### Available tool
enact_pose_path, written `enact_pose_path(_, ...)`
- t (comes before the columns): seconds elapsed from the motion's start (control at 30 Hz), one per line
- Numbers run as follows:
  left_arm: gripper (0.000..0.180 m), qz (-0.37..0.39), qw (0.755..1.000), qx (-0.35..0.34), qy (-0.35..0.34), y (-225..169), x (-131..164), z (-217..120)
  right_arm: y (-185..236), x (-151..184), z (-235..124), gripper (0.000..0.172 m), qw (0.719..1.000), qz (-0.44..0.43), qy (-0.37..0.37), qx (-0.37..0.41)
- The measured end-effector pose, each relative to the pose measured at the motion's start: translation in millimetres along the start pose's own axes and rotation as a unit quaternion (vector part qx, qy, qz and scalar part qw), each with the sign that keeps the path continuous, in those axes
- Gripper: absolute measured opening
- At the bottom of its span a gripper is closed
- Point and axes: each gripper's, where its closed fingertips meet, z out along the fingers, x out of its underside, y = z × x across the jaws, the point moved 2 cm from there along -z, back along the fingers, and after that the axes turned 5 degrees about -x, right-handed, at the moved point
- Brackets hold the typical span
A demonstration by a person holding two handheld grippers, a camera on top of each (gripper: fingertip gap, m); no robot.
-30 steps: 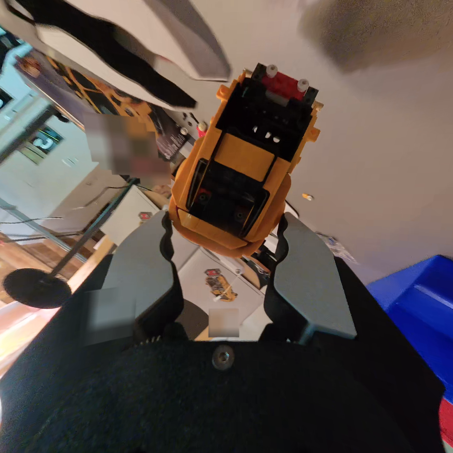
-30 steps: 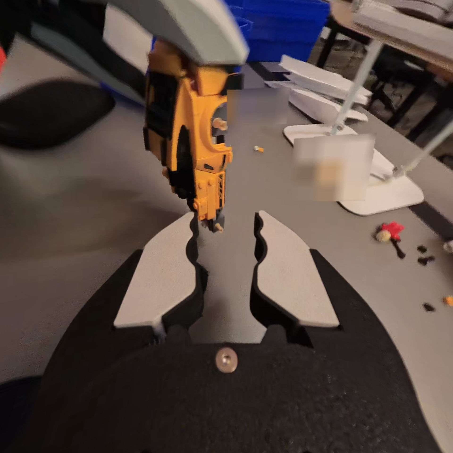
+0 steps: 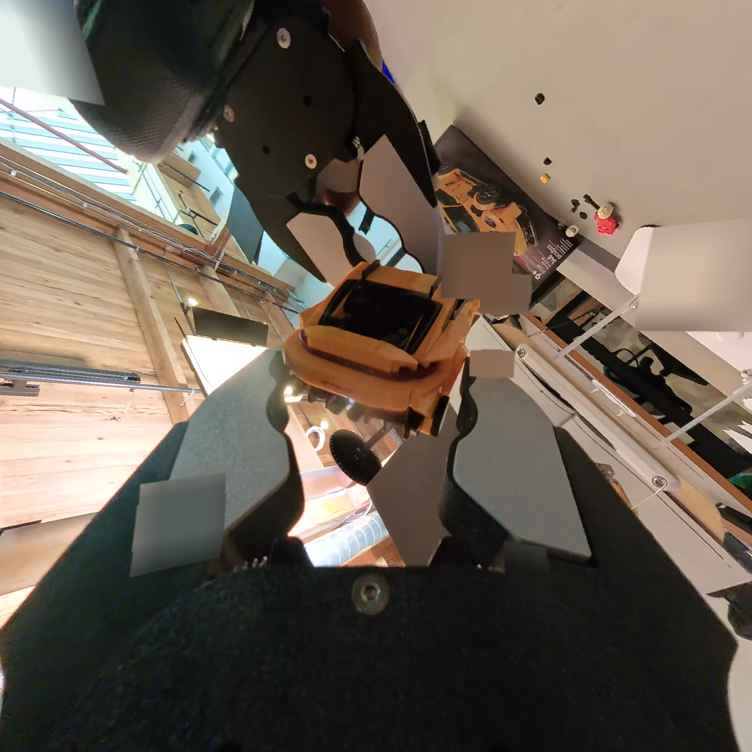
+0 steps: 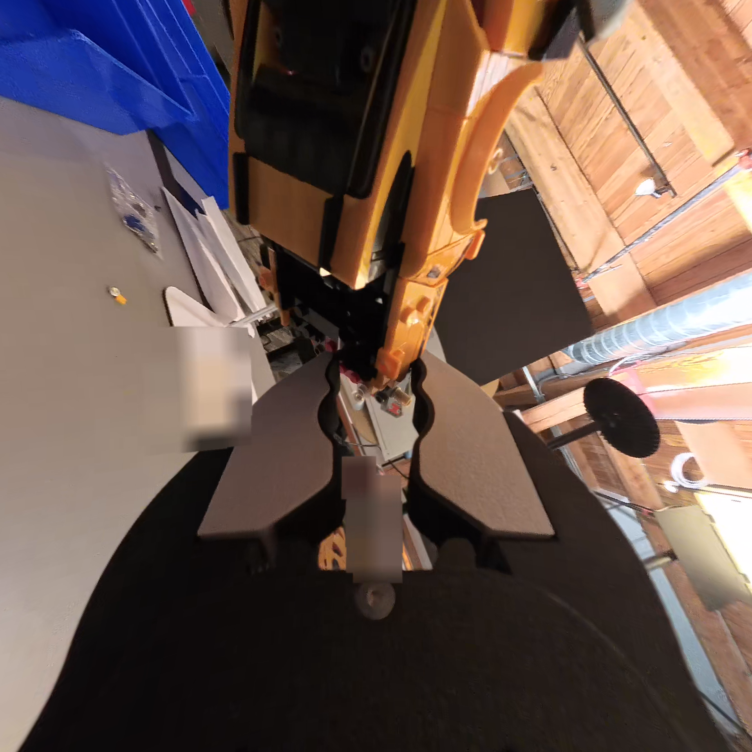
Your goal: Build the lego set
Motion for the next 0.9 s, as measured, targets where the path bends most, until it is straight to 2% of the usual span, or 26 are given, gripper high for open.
enact_pose_path(0.2, 0.082, -0.013, 1.0, 0.016, -0.011, -2.3, -4.5, -2.4, 6.7, -1.4, 0.1, 0.034, 1.0, 0.027, 0.002, -0.009)
enact_pose_path(0.3, 0.081, -0.111, 0.989, 0.088, -0.03, -12.5, -11.8, -6.5, 35.8, -3.6, 0.9, 0.033, 0.988, 0.107, -0.014, -0.113)
enact_pose_path(0.37, 0.081, -0.222, 0.963, 0.148, -0.043, -22.2, -16.6, -10.1, 60.7, -7.4, -3.6, 0.033, 0.955, 0.193, -0.028, -0.222)
enact_pose_path(0.43, 0.082, -0.351, 0.913, 0.202, -0.054, -31.0, -19.8, -14.3, 79.9, -13.2, -13.3, 0.033, 0.903, 0.276, -0.038, -0.327)
enact_pose_path(0.53, 0.081, -0.545, 0.794, 0.257, -0.086, -45.1, -29.9, -19.1, 103.3, -21.0, -31.8, 0.034, 0.813, 0.35, -0.031, -0.464)
enact_pose_path(0.57, 0.081, -0.599, 0.75, 0.264, -0.096, -49.9, -33.5, -19.6, 108.9, -22.1, -35.8, 0.035, 0.794, 0.361, -0.027, -0.489)
enact_pose_path(0.67, 0.079, -0.73, 0.62, 0.259, -0.125, -64.8, -43.6, -19.0, 125.2, -23.3, -42.4, 0.037, 0.759, 0.382, -0.019, -0.527)
enact_pose_path(0.73, 0.079, -0.787, 0.548, 0.249, -0.136, -77.9, -52.9, -18.7, 137.2, -22.6, -47.1, 0.04, 0.737, 0.388, -0.005, -0.553)
enact_pose_path(0.8, 0.079, -0.822, 0.499, 0.239, -0.139, -90.1, -63.1, -20.2, 148.4, -20.5, -52.2, 0.041, 0.715, 0.391, 0.012, -0.579)
enact_pose_path(0.9, 0.079, -0.846, 0.455, 0.245, -0.132, -102.4, -70.5, -24.4, 157.1, -19.4, -55.2, 0.042, 0.704, 0.389, 0.024, -0.594)
